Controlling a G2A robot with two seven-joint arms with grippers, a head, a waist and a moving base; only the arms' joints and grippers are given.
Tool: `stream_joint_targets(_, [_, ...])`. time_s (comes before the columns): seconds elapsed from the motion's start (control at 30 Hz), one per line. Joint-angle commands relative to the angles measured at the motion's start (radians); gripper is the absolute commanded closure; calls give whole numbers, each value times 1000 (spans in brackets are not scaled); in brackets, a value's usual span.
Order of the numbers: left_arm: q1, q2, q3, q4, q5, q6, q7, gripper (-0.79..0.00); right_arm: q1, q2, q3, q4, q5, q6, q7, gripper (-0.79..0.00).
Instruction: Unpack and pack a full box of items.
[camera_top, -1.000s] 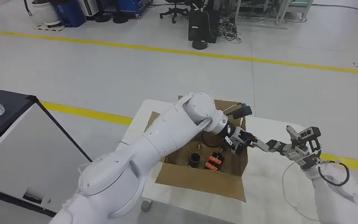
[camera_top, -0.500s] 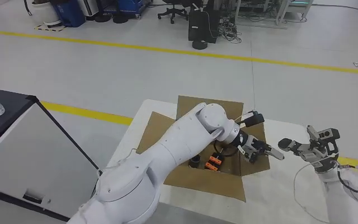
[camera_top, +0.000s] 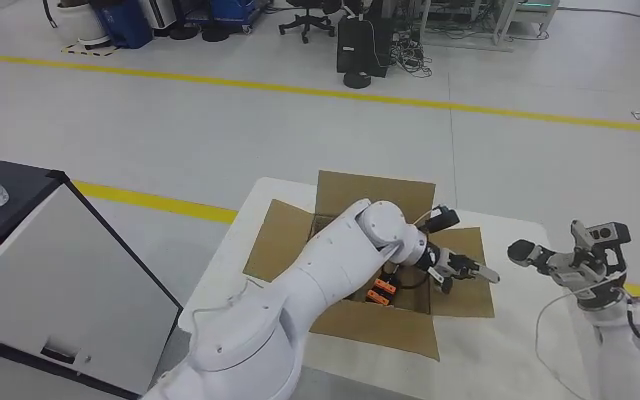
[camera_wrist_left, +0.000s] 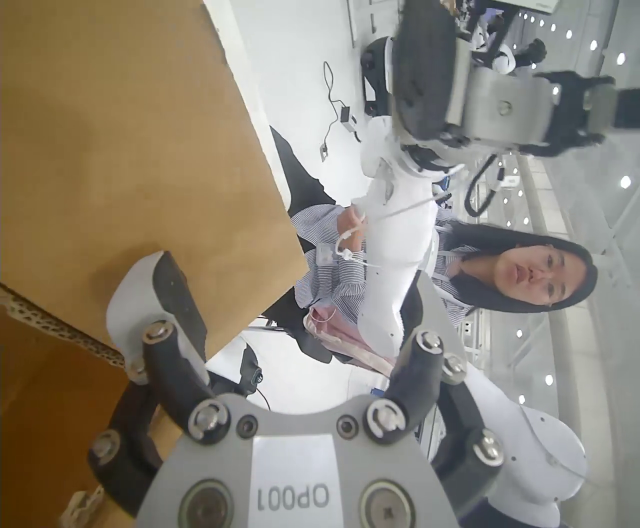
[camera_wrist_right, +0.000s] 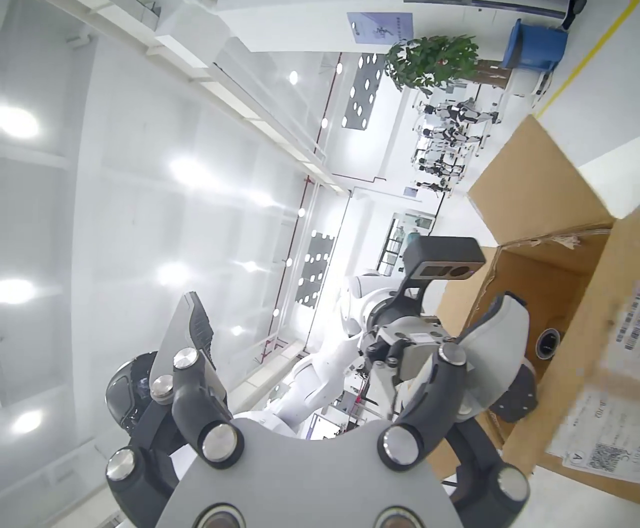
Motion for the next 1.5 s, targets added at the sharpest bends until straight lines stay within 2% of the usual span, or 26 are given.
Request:
stream_joint_targets(0.0, [3,-6,4,19,25,18,31,-785,-8,1,3,-33,4,2,0,-785])
stream_joint_targets(0.17, [0,-16,-3,34,48,40,69,-785,-27,3,14,-75,6,4,-8,-785])
stream_joint_targets(0.33, [-46,-14,-35,30,36,-22,79,-785,-35,4,11,-82,2,12,-13,-785])
stream_joint_targets(0.5, [-103,7,-59,68,60,-85,92,-785,-30,6,-2,-76,-5,16,-14,-785])
stream_joint_targets(0.9, [-138,69,-13,238,278,28,246,-785,11,8,-58,-56,-36,25,-15,-785])
stream_joint_targets(1.0, [-139,78,5,231,334,39,223,-785,21,9,-70,-52,-44,29,-18,-785])
stream_joint_targets(1.23, [-159,104,-24,197,307,-84,12,-785,52,9,-113,-47,-69,38,-28,-785])
stream_joint_targets(1.3, [-173,113,-22,197,323,-105,-16,-785,61,9,-127,-45,-75,37,-29,-785])
stream_joint_targets(1.47, [-187,123,13,188,433,-66,-28,-785,78,8,-158,-39,-82,36,-27,-785])
